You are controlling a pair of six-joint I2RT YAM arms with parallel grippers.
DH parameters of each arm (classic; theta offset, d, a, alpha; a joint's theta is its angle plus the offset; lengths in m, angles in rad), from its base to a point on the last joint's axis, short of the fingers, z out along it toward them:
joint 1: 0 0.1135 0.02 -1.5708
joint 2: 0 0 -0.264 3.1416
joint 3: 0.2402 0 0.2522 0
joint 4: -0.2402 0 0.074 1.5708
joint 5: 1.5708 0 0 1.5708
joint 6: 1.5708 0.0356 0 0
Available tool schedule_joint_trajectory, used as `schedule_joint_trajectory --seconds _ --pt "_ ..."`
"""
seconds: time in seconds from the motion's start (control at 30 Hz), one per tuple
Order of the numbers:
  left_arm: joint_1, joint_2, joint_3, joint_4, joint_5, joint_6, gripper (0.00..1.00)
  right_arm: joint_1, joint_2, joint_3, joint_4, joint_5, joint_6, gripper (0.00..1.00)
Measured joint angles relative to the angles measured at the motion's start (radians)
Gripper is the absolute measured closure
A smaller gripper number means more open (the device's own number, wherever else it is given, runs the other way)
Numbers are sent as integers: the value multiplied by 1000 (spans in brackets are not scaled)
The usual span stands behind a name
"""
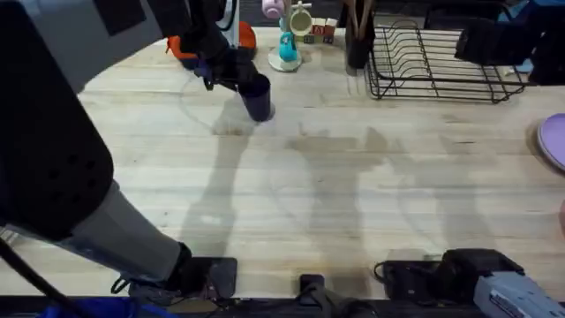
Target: Pick up the cup on the table and put them onto the rack.
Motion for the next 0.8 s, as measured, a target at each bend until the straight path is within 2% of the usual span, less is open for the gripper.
schedule_joint_trajectory --seconds 0.03,0.1,0.5,0.53,0.57,0.8 --pt "0 0 0 2 4 -3 910 0 0 0 0 0 0 5" --pt "0 0 0 5 21 0 953 0 0 0 0 0 0 5" --pt "-3 0 0 73 206 10 960 0 0 0 0 0 0 5" --pt "-7 0 0 73 222 12 960 0 0 0 0 0 0 5" --pt "-38 0 0 64 265 19 960 0 0 0 0 0 0 4" --pt "-83 0 1 58 288 19 960 0 0 0 0 0 0 5"
